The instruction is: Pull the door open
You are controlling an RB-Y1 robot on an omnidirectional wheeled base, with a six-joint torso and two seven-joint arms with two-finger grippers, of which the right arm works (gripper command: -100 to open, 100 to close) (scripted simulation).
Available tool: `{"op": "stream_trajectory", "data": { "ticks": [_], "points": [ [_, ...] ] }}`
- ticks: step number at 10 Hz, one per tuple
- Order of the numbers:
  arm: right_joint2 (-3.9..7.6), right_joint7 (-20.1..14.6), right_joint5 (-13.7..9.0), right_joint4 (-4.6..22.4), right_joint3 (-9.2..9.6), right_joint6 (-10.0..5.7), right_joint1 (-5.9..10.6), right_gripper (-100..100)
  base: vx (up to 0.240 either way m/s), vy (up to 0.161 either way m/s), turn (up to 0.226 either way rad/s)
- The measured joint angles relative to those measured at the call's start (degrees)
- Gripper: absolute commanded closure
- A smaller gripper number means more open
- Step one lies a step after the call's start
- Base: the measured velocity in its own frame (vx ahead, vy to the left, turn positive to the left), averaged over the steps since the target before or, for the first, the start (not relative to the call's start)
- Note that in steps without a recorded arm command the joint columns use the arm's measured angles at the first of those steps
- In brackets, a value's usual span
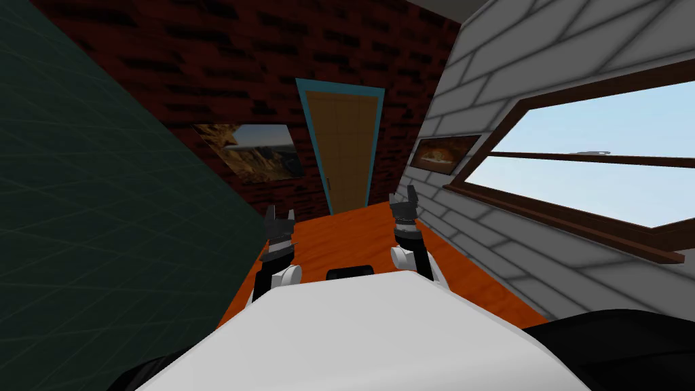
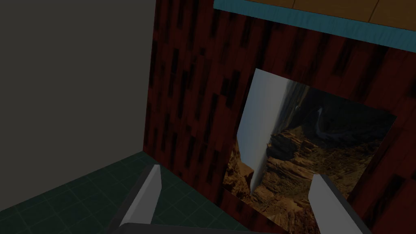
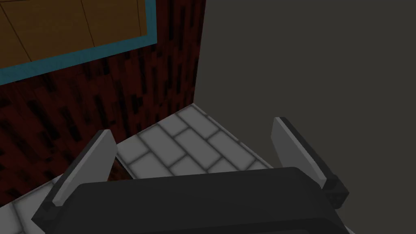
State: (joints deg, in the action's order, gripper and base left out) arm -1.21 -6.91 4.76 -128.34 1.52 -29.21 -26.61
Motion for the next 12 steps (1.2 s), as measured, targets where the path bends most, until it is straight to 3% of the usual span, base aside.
{"op": "stream_trajectory", "data": {
  "ticks": [9, 12],
  "points": [
    [3.75, -8.1, -9.4, 10.4, 0.64, -3.78, 1.78, -100, 0.152, 0.040, 0.154],
    [4.33, -10.6, -12.2, 13.3, 1.19, -4.68, 2.24, -100, 0.113, 0.026, 0.119]
  ]
}}
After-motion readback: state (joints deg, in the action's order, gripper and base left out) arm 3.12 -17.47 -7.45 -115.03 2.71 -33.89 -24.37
